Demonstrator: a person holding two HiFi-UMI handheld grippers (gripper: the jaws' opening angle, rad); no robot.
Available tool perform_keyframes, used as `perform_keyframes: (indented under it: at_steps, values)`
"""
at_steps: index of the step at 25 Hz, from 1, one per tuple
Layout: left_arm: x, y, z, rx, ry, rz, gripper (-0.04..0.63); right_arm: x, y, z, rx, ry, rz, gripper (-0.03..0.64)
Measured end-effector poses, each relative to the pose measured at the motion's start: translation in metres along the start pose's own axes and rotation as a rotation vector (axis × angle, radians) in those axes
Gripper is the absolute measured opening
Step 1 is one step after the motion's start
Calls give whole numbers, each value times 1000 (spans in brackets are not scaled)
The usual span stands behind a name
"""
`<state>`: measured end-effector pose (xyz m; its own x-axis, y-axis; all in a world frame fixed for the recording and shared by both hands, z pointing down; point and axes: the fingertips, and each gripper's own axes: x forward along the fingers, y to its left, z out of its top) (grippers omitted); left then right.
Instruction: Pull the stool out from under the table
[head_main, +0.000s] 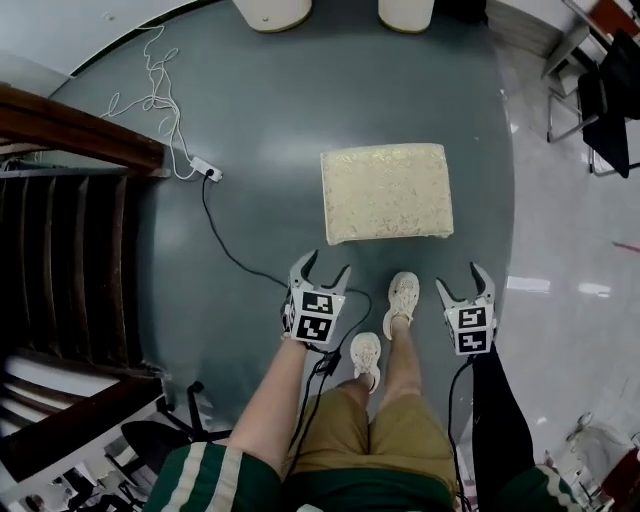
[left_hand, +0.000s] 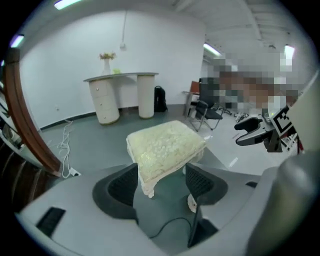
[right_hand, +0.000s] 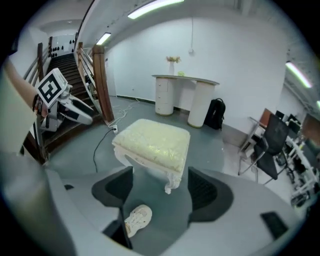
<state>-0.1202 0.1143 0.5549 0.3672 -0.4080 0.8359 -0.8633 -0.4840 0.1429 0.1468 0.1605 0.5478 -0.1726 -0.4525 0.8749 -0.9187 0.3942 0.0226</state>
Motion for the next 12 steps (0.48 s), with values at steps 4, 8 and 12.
perform_keyframes:
  at_steps: [4, 8, 12]
  values:
    - [-72, -19, 52, 89, -81, -29, 302, -82, 20, 45, -4, -85, -14, 352]
    - [-138, -39, 100, 94, -174, -49, 307, -157, 29, 71, -6, -137, -37, 347]
    - [-199, -59, 130, 110, -240, -67, 307, -221, 41, 97, 29, -195, -71, 342]
